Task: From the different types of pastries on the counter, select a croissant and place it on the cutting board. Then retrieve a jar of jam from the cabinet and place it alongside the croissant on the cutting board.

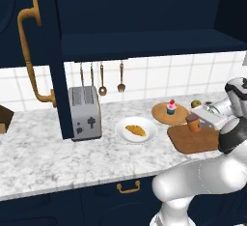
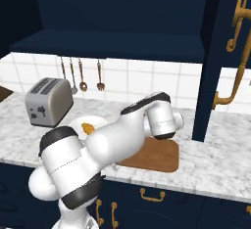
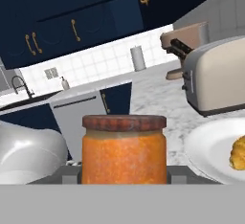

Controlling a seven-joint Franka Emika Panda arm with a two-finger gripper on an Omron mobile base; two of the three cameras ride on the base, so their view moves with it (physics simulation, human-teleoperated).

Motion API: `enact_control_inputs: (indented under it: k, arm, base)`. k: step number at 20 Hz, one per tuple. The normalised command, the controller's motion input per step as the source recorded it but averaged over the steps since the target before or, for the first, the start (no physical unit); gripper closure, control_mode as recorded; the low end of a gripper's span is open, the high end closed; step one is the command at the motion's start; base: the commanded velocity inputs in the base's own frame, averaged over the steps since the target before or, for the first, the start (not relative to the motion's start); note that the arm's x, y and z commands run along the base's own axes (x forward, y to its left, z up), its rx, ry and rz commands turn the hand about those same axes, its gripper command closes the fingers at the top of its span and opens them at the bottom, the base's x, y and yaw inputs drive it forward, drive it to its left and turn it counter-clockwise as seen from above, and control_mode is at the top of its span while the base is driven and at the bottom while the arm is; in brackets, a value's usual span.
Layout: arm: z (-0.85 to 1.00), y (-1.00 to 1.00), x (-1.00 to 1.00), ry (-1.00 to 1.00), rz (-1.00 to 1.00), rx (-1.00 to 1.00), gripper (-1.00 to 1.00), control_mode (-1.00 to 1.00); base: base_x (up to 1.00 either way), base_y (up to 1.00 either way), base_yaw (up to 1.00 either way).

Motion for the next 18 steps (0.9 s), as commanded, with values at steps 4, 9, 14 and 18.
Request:
enact_control_inputs:
  k: [4,9,14,18]
  arm:
    - [-0.02,-0.69,0.10,-0.06,0.17,0.00,1.00,-1.00]
    - [0.00,-0.84,-0.04,-0.05,0.18,0.00,1.00,-1.00]
    - [-0.25,-0.44,0.08,-0.05,-0.15,0.00,1.00,-1.00]
    - [-0.34,-0.11,0.51,-0.12,-0.21,0.00,1.00,-1.00]
  base:
    - [0.00,0.00,0.00]
    - [0.00,0.00,0.00]
    - [0.00,0.00,0.00]
    - [0.00,0.00,0.00]
